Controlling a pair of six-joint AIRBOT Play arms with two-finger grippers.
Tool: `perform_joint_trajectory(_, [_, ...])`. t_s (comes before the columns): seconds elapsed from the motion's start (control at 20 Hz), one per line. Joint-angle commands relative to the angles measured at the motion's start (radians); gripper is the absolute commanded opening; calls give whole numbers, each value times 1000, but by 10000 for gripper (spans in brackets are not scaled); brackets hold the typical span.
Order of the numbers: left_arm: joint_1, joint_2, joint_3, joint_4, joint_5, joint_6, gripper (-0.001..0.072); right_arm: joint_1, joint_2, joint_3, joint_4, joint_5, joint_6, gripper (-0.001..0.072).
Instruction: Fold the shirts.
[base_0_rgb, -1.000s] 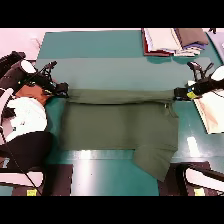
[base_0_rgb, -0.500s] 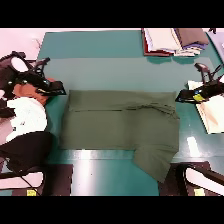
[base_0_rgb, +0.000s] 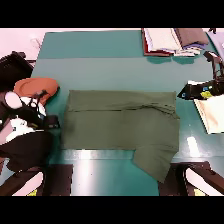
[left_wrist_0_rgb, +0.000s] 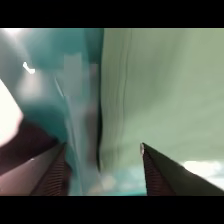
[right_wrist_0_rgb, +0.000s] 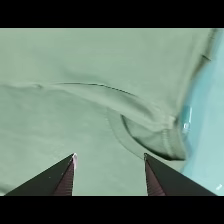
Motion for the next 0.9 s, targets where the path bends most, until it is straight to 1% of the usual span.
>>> perform_joint_trajectory(0.0, [-2,67,-192,-53,6,-10,548,49,10,2,12,-19,1,466])
perform_joint_trajectory(0.05, [-15,66,-218,-53,15,-10,548,56,10,2,13,-23,1,449])
perform_joint_trajectory(0.35, [-123,66,-280,-111,80,-42,546,56,10,2,11,-16,1,448])
perform_joint_trajectory(0.4, [-124,66,-280,-117,83,-42,455,47,10,2,10,-3,1,448])
perform_joint_trajectory(0.45, [-124,66,-277,-117,84,-41,234,28,10,2,8,15,1,449])
perform_joint_trajectory(0.5, [-124,66,-273,-118,92,-42,110,1,10,2,2,37,1,448])
perform_joint_trajectory(0.55, [-124,67,-265,-118,99,-42,25,-32,10,-5,1,64,1,448])
perform_joint_trajectory(0.65, [-124,67,-230,-118,100,-40,23,-114,33,-84,-1,111,0,448])
perform_joint_trajectory(0.75, [-124,67,-184,-119,101,-34,23,-211,76,-235,-43,130,0,455])
perform_joint_trajectory(0.8, [-124,67,-163,-119,103,-34,24,-256,92,-317,-64,142,0,498])
perform_joint_trajectory(0.85, [-124,67,-145,-119,107,-33,24,-309,101,-404,-77,156,0,599])
